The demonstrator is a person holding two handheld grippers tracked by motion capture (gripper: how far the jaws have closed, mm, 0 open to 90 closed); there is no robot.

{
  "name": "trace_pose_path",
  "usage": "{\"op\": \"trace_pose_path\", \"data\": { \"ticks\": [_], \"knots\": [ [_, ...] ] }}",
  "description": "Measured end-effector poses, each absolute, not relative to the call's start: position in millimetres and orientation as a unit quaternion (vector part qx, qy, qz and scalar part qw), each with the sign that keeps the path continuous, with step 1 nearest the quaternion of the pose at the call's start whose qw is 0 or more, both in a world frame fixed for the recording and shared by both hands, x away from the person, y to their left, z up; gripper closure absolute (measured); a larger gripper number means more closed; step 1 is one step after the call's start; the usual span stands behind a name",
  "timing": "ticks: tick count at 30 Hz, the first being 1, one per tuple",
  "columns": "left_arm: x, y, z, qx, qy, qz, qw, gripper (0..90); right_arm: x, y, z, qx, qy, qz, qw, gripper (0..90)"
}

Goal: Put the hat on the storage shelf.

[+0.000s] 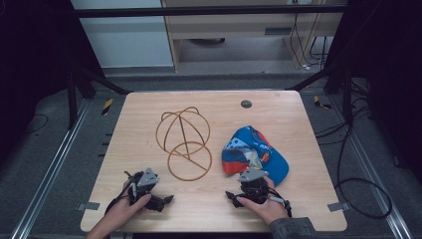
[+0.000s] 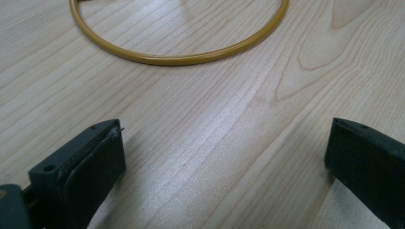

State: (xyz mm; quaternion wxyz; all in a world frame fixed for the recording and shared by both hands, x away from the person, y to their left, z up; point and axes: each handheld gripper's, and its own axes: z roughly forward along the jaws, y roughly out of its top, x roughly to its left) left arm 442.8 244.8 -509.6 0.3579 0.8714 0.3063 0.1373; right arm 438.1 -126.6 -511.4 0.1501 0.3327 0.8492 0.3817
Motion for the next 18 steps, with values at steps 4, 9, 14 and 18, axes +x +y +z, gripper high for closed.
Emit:
{"op": "trace_pose_path", "data": {
  "ticks": [4,9,14,18],
  "knots": [
    [443,245,-510,0.871,0.306,0.137,0.358,0.0,438,-126,-511,0.335,0.849,0.380,0.152,16.9],
    [443,245,-510,0.871,0.306,0.137,0.358,0.0,438,-127,-510,0.342,0.848,0.376,0.152,14.6],
    [443,245,-510,0.872,0.306,0.137,0.358,0.0,436,-138,-499,0.344,0.851,0.369,0.143,14.8],
    [443,245,-510,0.871,0.306,0.137,0.359,0.0,435,-152,-481,0.338,0.856,0.358,0.157,14.1]
  ]
}}
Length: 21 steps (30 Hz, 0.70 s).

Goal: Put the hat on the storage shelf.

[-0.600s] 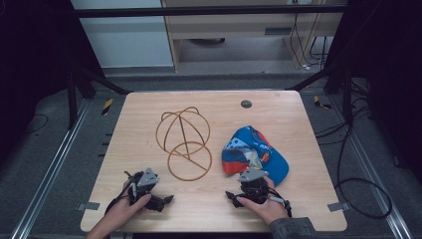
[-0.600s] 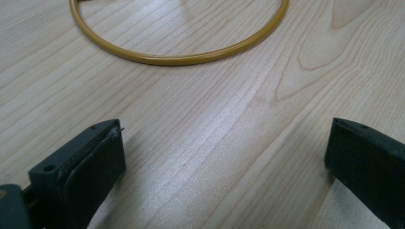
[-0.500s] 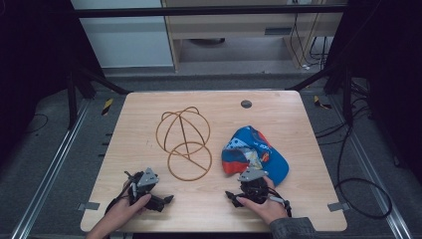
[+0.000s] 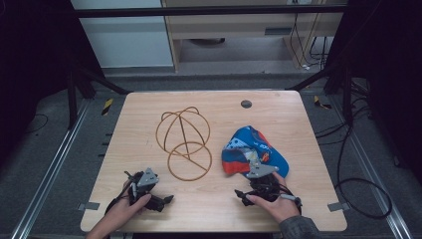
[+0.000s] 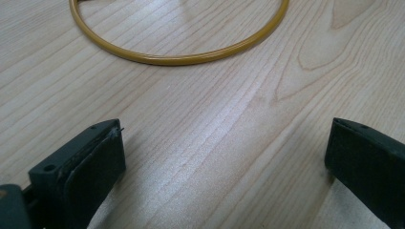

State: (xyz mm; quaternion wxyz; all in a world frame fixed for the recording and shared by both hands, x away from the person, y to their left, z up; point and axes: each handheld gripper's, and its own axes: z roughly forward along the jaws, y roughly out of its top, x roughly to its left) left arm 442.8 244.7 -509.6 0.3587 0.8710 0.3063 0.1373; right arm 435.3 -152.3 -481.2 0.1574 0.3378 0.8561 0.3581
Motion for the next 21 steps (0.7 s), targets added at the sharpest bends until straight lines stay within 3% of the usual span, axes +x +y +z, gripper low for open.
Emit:
{"op": "trace_pose_path", "data": {
  "ticks": [10,21],
  "knots": [
    [443,245,-510,0.871,0.307,0.137,0.359,0.0,465,-191,-425,0.350,0.869,0.304,0.172,14.2],
    [443,245,-510,0.871,0.307,0.137,0.359,0.0,498,-203,-406,0.368,0.876,0.272,0.153,16.5]
  ]
}}
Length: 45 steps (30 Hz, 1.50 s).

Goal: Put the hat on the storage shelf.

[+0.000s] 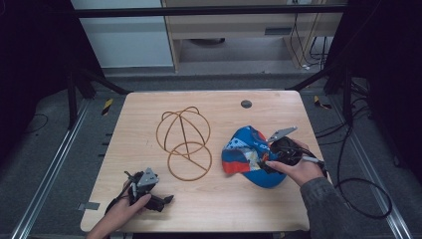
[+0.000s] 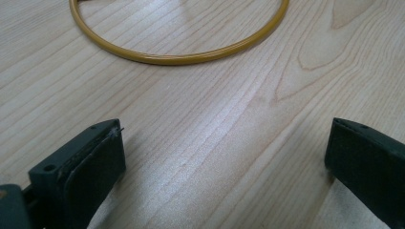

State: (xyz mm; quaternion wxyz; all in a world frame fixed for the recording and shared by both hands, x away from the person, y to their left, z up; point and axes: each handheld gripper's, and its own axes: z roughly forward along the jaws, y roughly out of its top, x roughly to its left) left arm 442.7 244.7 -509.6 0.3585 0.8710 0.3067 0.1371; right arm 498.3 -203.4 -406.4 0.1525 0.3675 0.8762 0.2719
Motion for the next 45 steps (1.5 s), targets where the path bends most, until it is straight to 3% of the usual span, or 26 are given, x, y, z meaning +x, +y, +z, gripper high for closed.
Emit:
{"op": "trace_pose_path", "data": {
  "ticks": [20,29,30,32,33,37,45],
  "knots": [
    [443,245,-510,0.872,0.305,0.137,0.358,0.0,522,-190,-399,0.368,0.879,0.273,0.133,23.7],
    [443,245,-509,0.872,0.305,0.137,0.358,0.0,545,-175,-413,0.372,0.884,0.259,0.117,40.3],
    [443,245,-510,0.871,0.306,0.137,0.359,0.0,548,-173,-416,0.366,0.888,0.253,0.115,50.3],
    [443,245,-510,0.871,0.306,0.137,0.359,0.0,549,-172,-418,0.366,0.889,0.250,0.110,55.5],
    [443,244,-510,0.871,0.306,0.137,0.359,0.0,550,-170,-419,0.366,0.891,0.247,0.103,66.0],
    [443,245,-510,0.871,0.306,0.137,0.359,0.0,551,-173,-417,0.365,0.890,0.258,0.085,86.9],
    [443,245,-509,0.872,0.306,0.137,0.358,0.0,546,-183,-408,0.370,0.883,0.276,0.083,90.0]
  ]
}}
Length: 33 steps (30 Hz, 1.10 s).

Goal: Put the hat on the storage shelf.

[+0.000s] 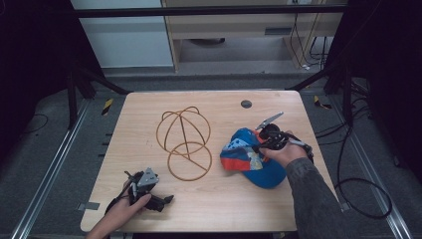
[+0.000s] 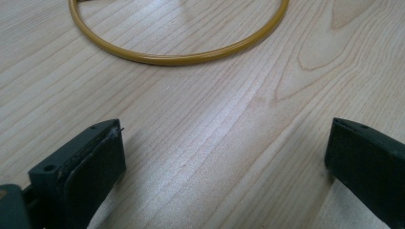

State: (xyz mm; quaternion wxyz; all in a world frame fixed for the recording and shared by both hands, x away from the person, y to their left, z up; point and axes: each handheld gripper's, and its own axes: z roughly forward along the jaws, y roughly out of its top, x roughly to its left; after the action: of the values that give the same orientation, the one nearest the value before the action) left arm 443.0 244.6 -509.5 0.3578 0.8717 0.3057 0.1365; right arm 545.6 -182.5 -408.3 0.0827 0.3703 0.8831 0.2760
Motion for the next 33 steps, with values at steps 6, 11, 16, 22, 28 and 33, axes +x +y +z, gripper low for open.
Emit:
{"op": "trace_pose_path", "data": {
  "ticks": [6,11,16,22,28,33],
  "knots": [
    [443,245,-509,0.872,0.305,0.136,0.358,0.0,541,-189,-390,0.365,0.880,0.289,0.091,90.0],
    [443,245,-509,0.872,0.305,0.136,0.358,0.0,537,-192,-373,0.362,0.875,0.304,0.104,90.0],
    [443,245,-510,0.872,0.306,0.137,0.358,0.0,531,-197,-350,0.358,0.867,0.325,0.120,90.0],
    [443,244,-510,0.870,0.307,0.137,0.360,0.0,528,-201,-329,0.355,0.858,0.346,0.133,90.0],
    [443,244,-510,0.871,0.306,0.137,0.359,0.0,526,-201,-309,0.352,0.852,0.357,0.148,90.0],
    [443,244,-510,0.871,0.306,0.138,0.359,0.0,524,-199,-298,0.348,0.850,0.365,0.155,90.0]
  ]
}}
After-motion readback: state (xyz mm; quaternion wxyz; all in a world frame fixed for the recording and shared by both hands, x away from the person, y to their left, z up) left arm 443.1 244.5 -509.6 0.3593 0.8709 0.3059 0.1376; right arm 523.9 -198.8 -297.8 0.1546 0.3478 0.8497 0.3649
